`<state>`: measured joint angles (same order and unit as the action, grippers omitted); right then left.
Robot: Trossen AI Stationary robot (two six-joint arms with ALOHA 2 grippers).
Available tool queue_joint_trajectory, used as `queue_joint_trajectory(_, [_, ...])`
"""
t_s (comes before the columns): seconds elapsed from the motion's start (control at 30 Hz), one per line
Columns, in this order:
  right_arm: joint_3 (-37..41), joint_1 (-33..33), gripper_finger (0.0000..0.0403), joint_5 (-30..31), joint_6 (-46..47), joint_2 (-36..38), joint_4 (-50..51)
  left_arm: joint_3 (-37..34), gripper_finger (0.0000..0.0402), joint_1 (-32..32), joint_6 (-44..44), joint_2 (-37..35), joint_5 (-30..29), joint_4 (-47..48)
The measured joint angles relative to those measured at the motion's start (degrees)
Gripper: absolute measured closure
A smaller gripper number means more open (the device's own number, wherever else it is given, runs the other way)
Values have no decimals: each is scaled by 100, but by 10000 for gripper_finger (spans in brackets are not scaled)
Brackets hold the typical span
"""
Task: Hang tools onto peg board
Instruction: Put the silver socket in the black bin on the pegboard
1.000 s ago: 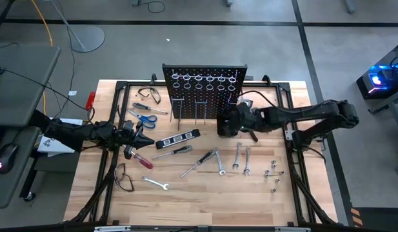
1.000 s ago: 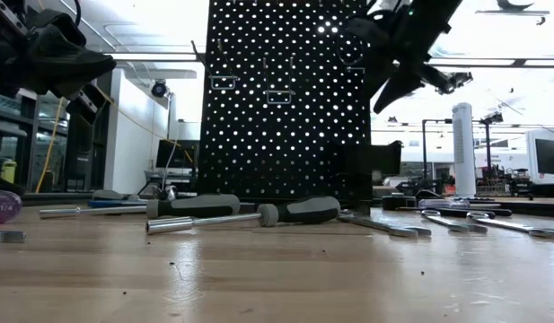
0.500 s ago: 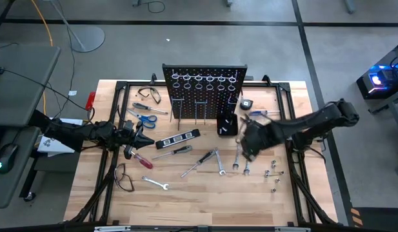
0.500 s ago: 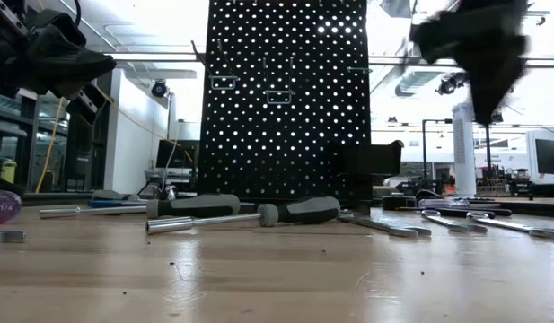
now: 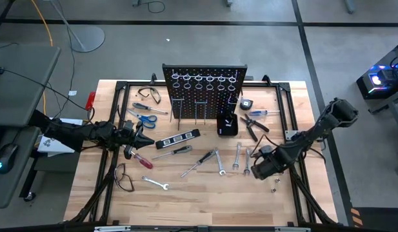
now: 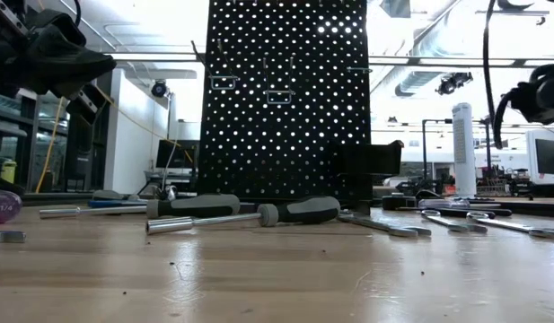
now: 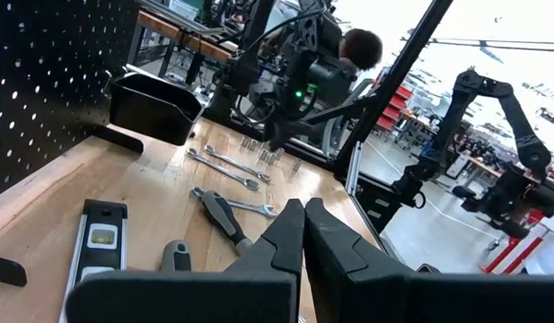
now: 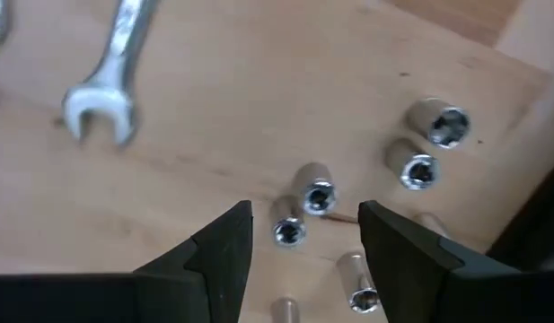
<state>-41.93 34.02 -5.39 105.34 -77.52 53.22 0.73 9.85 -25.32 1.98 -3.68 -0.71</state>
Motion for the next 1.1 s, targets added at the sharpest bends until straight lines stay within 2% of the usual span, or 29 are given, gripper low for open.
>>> queue_joint_trajectory(0.27, [125, 63, 208, -31, 521, -72, -23, 0, 401, -2, 0, 0, 1, 0])
queue_joint_trajectory(0.73, [912, 59, 217, -87, 890, -79, -1260, 0, 401, 0, 0, 2, 0, 0])
queue_joint_trajectory(0.87, [935, 63, 259, 20, 1023, -79, -1249, 0, 401, -2, 0, 2, 0, 0])
queue_joint_trajectory(1.0, [776, 65, 355, 241, 846, -98, -1236, 0, 401, 0, 0, 1, 2, 0])
queue_joint_trajectory(1.1, [336, 17, 365, 505, 444, -3, -1046, 0, 401, -1, 0, 2, -1, 0])
